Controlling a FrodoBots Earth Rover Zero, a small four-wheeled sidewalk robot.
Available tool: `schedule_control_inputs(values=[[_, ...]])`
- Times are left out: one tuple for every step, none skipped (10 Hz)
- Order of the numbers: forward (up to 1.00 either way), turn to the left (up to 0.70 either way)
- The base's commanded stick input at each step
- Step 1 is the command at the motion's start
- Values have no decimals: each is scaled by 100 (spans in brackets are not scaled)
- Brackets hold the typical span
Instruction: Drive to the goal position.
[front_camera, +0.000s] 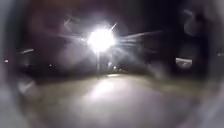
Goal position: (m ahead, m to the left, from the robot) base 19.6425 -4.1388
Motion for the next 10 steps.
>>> schedule_control_inputs(values=[[100,13],[100,12],[100,11],[100,14],[100,15],[100,14],[100,12],[100,11],[100,9],[100,5]])
